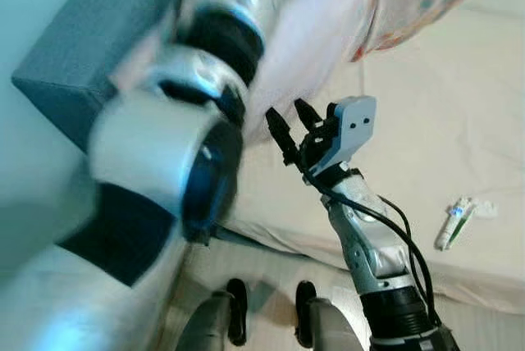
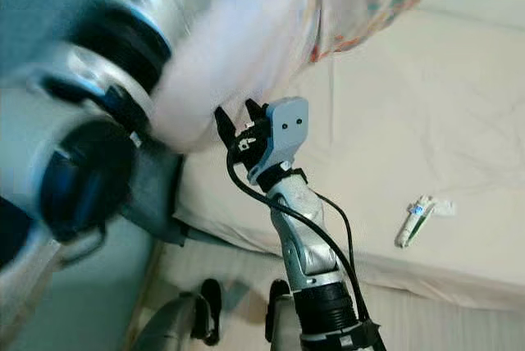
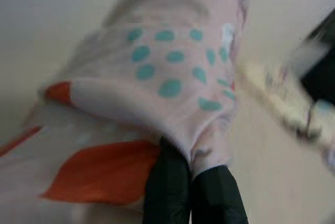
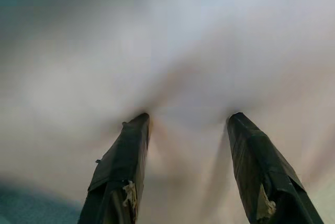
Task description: Clean up the room
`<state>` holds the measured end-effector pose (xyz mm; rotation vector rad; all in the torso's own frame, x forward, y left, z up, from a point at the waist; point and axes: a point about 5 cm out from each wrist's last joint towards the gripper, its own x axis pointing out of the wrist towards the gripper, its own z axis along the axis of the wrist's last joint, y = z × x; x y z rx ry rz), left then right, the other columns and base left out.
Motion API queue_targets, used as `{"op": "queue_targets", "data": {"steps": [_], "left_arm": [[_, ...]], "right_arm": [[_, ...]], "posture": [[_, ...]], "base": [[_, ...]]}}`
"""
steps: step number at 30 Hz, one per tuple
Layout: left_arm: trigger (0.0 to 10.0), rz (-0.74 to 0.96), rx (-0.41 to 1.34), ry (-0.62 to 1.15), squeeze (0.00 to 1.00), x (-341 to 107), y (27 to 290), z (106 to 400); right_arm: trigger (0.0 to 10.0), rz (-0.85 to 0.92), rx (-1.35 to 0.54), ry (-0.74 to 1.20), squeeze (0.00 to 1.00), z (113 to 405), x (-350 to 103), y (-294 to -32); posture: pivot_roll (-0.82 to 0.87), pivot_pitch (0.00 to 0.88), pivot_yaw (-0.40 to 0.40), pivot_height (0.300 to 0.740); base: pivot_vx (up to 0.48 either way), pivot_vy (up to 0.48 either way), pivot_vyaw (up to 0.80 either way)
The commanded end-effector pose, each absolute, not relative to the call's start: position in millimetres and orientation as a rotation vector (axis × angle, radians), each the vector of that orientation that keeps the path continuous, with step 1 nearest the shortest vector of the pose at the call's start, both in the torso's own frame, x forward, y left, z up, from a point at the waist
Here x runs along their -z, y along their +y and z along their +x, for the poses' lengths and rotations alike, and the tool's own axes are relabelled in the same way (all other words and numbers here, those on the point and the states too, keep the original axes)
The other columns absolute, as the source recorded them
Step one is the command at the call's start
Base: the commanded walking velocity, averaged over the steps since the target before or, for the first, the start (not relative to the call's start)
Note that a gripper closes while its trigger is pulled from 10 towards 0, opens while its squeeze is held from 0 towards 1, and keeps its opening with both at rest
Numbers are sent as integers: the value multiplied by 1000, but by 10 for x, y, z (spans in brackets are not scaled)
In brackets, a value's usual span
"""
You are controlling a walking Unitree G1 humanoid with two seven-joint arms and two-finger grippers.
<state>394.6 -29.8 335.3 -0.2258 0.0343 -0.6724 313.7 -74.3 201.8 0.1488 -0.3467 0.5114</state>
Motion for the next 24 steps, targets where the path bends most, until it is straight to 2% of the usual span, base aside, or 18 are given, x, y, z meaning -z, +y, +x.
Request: {"op": "queue_targets", "data": {"steps": [1, 3, 4, 6, 7, 10, 12, 15, 16, 17, 18, 23, 24], "left_arm": [[0, -287, 690, 98, 0, -3244, -456, 3881], [0, -384, 610, 220, 0, -2973, -475, 3882], [0, -384, 610, 220, 0, -2973, -475, 3882], [0, -384, 452, 241, 0, -2827, -347, 3947], [0, -384, 452, 241, 0, -2827, -347, 3947], [0, -267, 276, 144, 0, -2837, -106, 4052], [0, -245, 229, 111, 0, -2869, -33, 4079], [0, -257, 167, 51, 0, -2973, 73, 4115], [0, -274, 90, -67, 0, -3206, 216, 4146], [0, -278, 70, -94, 0, -3262, 249, 4150], [0, -234, 4, -140, 0, -3333, 343, 4161], [0, -98, -97, -193, 0, -3389, 499, 4182], [353, 38, -181, -185, 0, -3309, 632, 4208]], "right_arm": [[10000, 150, -502, -304, 0, 3113, -1900, -743], [10000, 149, -494, -296, 0, 3101, -1873, -745], [10000, 149, -494, -296, 0, 3101, -1873, -745], [10000, 149, -486, -288, 0, 3087, -1846, -747], [10000, 149, -486, -288, 0, 3087, -1846, -747], [10000, 148, -483, -285, 0, 3077, -1832, -740], [10000, 148, -482, -285, 0, 3075, -1830, -738], [10000, 150, -479, -286, 0, 3073, -1830, -730], [10000, 154, -478, -286, 0, 3076, -1827, -722], [10000, 155, -478, -286, 0, 3077, -1825, -719], [10000, 155, -480, -286, 0, 3079, -1824, -712], [10000, 157, -483, -289, 0, 3081, -1829, -698], [10000, 159, -483, -291, 0, 3084, -1833, -694]], "posture": [[-99, 212, 110, 740], [-103, 213, 112, 740], [-103, 213, 112, 740], [-112, 214, 118, 740], [-112, 214, 118, 740], [-113, 216, 126, 740], [-113, 216, 126, 740], [-106, 219, 128, 740], [-98, 221, 128, 740], [-98, 221, 128, 740], [-97, 219, 128, 740], [-91, 216, 131, 740], [-86, 215, 131, 740]], "base": [[0, 0, 0], [0, 0, 0], [0, 0, 0], [0, 0, 0], [0, 0, 0], [0, 0, 0], [0, 0, 0], [0, 0, 0], [0, 0, 0], [0, 0, 0], [0, 0, 0], [0, 0, 0], [0, 0, 0]]}}
